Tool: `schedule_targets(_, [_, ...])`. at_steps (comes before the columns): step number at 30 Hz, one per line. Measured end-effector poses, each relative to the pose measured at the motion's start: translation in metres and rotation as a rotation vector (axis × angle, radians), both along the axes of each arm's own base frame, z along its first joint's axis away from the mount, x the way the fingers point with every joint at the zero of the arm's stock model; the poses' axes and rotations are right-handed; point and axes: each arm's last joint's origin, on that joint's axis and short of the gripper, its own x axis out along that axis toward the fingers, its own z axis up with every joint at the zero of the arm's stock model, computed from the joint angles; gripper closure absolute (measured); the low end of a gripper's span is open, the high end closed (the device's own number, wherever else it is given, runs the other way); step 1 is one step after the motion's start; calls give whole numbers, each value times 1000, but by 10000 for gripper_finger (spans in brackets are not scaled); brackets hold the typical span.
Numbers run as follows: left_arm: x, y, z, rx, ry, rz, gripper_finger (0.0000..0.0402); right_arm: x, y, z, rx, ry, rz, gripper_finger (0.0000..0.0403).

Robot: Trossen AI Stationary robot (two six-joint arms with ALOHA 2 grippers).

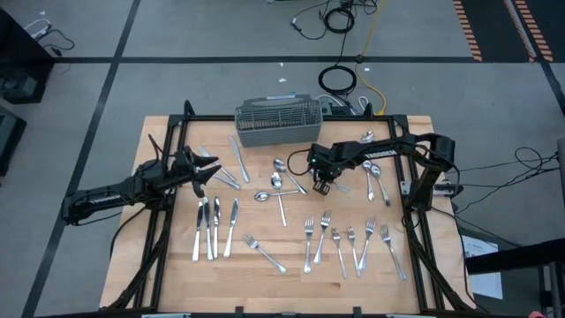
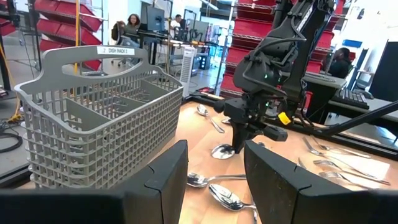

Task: Sort silverware
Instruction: Put the silver spoon into the gray utensil holder

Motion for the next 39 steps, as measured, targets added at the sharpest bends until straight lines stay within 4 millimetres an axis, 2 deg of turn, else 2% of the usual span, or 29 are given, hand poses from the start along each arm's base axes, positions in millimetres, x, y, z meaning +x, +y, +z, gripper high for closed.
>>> schedule_targets(3, [0, 0, -3, -6, 26, 0, 237, 5, 0, 7, -31, -81, 3, 401])
schedule_targets(9, [0, 0, -3, -30, 21, 0, 237, 10, -1, 34, -77, -244, -3, 402])
schedule_targets(19, [0, 0, -3, -31, 20, 0, 237, 18, -2, 104, -260, -693, 62, 401])
schedule_targets(28, [0, 0, -3, -30, 19, 0, 237, 11, -34, 143, -614, -886, -3, 402])
schedule_targets(39, [0, 0, -3, -29, 19, 0, 237, -14, -85, 162, -854, -948, -124, 402])
